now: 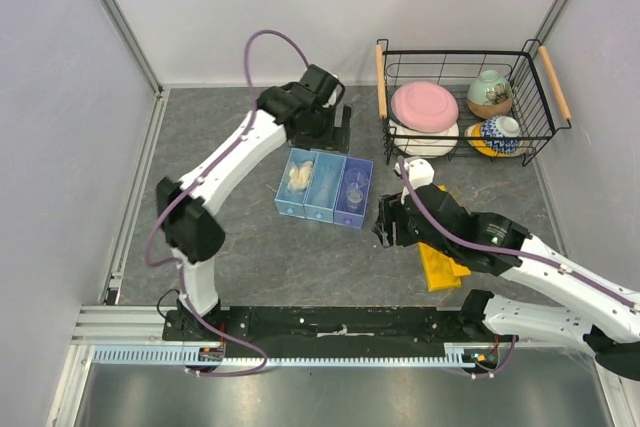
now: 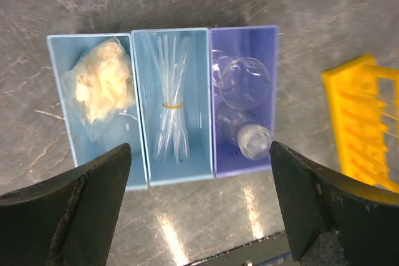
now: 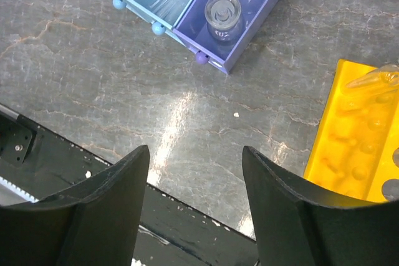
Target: Organize the chemistry lab equipment
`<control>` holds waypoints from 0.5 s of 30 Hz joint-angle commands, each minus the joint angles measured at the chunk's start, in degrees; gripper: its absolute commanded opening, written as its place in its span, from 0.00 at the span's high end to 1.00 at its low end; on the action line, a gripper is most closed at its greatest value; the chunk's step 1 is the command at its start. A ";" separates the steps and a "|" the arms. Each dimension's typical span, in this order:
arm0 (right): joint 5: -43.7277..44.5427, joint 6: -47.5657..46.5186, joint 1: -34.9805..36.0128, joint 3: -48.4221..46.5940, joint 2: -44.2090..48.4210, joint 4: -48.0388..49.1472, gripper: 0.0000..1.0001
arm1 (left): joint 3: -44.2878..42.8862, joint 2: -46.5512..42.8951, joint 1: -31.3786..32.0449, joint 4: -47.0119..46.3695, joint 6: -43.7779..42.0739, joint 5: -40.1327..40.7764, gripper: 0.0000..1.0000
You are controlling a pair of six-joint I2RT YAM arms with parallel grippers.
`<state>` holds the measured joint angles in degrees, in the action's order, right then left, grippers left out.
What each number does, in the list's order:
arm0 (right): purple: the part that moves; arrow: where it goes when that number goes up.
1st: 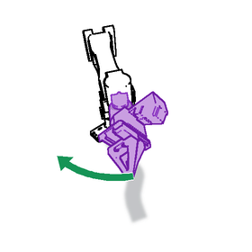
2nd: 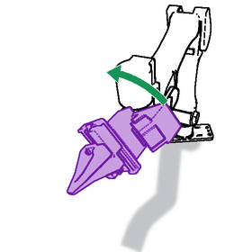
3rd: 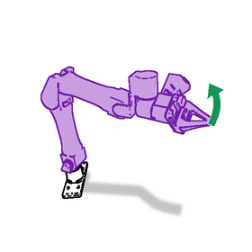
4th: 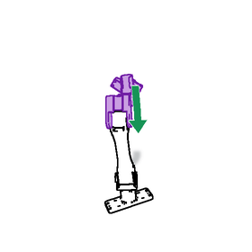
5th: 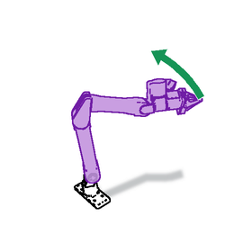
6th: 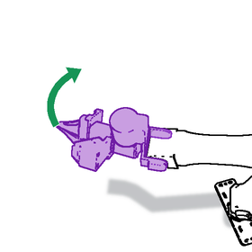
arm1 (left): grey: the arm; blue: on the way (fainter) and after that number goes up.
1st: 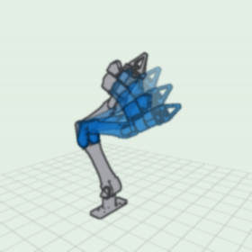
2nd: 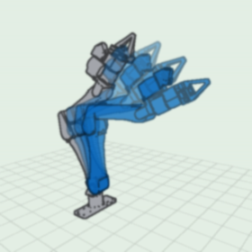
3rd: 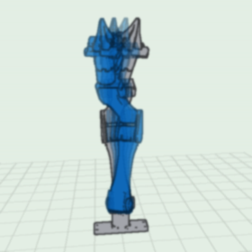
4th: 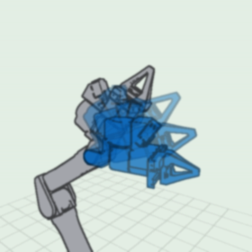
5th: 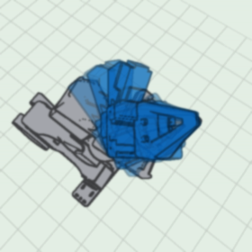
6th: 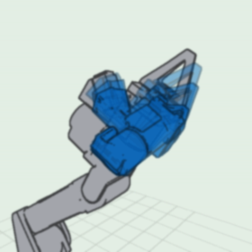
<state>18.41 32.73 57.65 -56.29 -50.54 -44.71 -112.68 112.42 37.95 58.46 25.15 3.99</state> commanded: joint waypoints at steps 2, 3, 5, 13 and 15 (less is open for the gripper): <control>2.94 -0.65 0.36 -6.63 -3.50 1.55 0.20 | 1.31 -14.85 0.54 0.78 0.34 -0.82 0.00; 3.90 -0.56 0.27 -7.16 -4.47 1.55 0.16 | 2.11 -16.34 0.54 0.78 0.17 -0.82 0.00; 4.78 -0.48 0.27 -9.09 -5.35 1.21 0.03 | 5.43 -21.24 0.63 -0.27 -0.88 -0.74 0.00; 20.92 -0.48 0.27 -14.45 -9.04 -1.61 0.02 | 26.35 -41.74 0.81 -11.34 -1.42 -1.53 0.00; 24.37 0.49 0.36 -15.51 -10.10 -3.54 0.02 | 32.16 -47.08 0.81 -13.89 -1.33 -0.65 0.00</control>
<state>31.09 32.23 57.65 -67.72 -59.27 -45.78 -88.49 72.97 38.39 51.48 24.95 3.77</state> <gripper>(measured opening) 0.980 0.995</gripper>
